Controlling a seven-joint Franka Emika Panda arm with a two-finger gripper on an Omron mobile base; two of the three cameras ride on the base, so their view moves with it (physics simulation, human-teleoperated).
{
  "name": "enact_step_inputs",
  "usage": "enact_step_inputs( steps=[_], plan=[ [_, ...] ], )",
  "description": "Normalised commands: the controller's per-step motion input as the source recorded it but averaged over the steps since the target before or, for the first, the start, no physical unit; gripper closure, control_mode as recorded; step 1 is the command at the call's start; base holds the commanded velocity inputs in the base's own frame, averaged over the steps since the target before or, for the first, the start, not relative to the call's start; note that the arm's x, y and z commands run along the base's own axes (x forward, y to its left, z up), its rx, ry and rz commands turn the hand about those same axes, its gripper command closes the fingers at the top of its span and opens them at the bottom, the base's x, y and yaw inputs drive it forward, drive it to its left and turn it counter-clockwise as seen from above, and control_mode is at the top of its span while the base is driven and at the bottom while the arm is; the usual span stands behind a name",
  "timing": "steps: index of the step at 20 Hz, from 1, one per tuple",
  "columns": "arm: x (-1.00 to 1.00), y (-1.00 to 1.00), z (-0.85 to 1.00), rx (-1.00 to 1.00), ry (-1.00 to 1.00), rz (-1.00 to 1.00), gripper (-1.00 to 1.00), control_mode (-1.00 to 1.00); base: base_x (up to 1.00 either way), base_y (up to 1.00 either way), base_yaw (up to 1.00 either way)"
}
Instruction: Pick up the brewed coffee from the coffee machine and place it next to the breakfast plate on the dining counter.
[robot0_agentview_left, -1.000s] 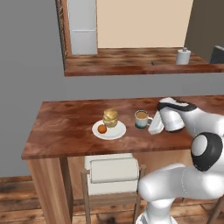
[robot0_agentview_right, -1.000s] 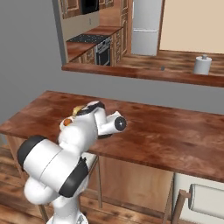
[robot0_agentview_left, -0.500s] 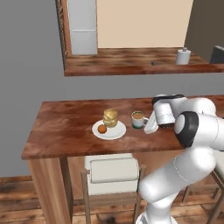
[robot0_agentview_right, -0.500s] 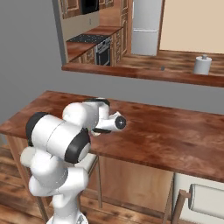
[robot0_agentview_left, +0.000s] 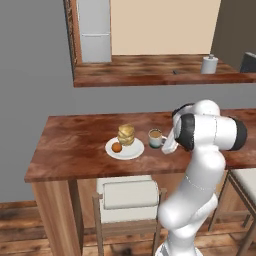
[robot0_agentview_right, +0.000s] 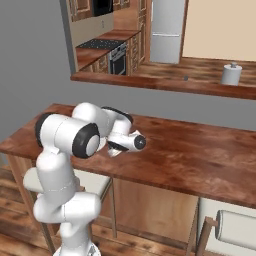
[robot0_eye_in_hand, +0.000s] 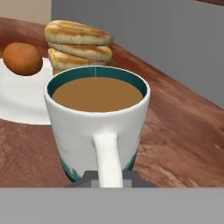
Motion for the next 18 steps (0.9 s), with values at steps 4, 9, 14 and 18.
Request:
enact_step_inputs(
  steps=[4, 9, 14, 18],
  plan=[
    [0.34, -0.04, -0.31, 0.0, 0.0, 0.0, 1.0, -1.0, 0.0, 0.0, 0.0],
    [0.35, 0.0, -0.25, 0.0, 0.0, 0.0, -1.0, -1.0, 0.0, 0.0, 0.0],
    [0.15, 0.0, -0.08, 0.0, 0.0, 0.0, -1.0, -1.0, 0.0, 0.0, 0.0],
    [-0.05, 0.04, 0.01, -0.04, 0.0, 0.0, -1.0, -1.0, 0.0, 0.0, 0.0]
  ],
)
